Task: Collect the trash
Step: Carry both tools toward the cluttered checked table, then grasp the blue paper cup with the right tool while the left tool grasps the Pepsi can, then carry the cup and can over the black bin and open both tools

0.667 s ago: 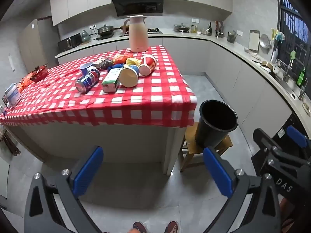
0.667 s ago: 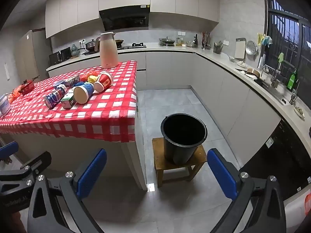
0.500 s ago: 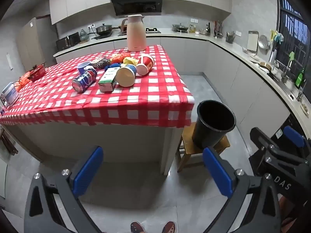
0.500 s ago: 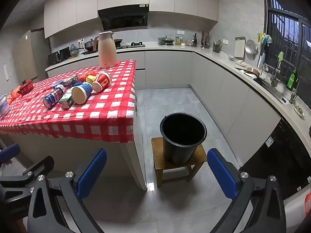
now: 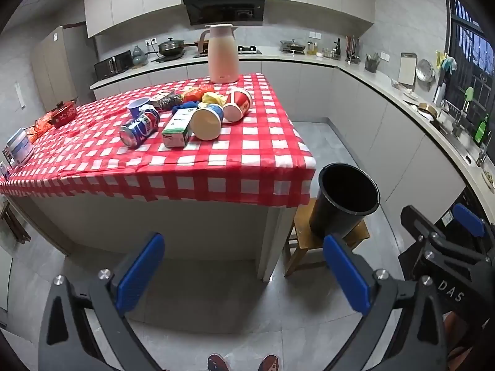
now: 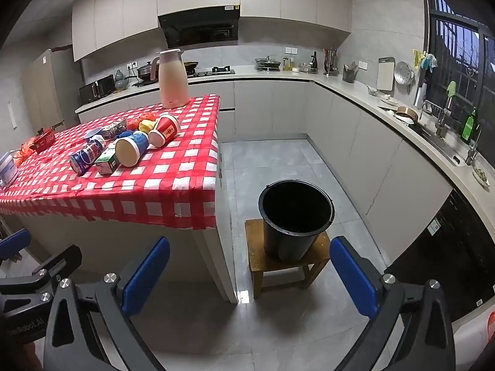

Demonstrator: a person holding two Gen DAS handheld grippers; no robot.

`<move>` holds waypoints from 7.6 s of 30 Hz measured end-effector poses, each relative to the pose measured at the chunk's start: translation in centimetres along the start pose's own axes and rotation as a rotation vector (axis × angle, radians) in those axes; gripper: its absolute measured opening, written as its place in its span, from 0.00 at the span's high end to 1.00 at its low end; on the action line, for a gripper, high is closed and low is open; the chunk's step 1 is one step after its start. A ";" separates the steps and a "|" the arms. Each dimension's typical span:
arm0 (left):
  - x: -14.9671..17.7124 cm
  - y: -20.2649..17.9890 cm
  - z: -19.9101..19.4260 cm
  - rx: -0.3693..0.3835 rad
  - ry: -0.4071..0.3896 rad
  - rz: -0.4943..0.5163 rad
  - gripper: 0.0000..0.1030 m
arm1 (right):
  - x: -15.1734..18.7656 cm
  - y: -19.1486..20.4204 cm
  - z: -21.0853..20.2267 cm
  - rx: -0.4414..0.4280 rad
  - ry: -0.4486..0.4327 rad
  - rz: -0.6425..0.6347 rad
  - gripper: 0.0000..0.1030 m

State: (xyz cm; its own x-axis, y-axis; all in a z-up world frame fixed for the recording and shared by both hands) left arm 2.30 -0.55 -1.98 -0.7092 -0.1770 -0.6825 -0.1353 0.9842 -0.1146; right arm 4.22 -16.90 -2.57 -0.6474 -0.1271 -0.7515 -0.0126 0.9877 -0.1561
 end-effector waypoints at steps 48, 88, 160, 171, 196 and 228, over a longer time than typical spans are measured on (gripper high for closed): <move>-2.2 7.5 1.1 -0.105 -0.047 -0.122 0.00 | -3.1 4.4 1.4 -0.127 -0.068 -0.075 0.00; -7.0 17.0 5.4 -0.069 -0.032 -0.070 0.00 | -7.0 13.6 3.6 -0.063 -0.086 -0.044 0.00; -22.8 22.6 28.5 0.133 0.145 0.050 0.36 | -20.0 24.4 28.5 -0.183 0.104 0.078 0.45; -23.7 17.3 24.9 0.223 0.078 0.097 0.37 | -20.5 18.9 24.0 -0.135 0.017 0.138 0.45; -10.9 -22.1 27.1 0.377 0.198 0.146 0.37 | -6.2 -20.2 29.4 -0.079 0.155 0.125 0.45; -8.6 -26.2 32.2 0.188 0.301 0.163 0.23 | -3.3 -26.0 35.9 -0.080 0.222 0.139 0.27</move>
State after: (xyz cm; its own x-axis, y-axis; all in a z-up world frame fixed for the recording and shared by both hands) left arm 34.17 -24.51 -16.34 -0.8860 0.0143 -0.4635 0.1055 0.9795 -0.1715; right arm 34.02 -45.46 -19.04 -0.7982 0.0246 -0.6020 0.0336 0.9994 -0.0038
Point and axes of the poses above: each gripper's, at about its wrist camera, not at the fingertips, and z roughly the way its jaws point, y to its left, x to its underside, the point moved 3 cm from there along z, roughly the way its jaws point, and after that the axes turned 10 degrees about -z, right-handed, at the moved point
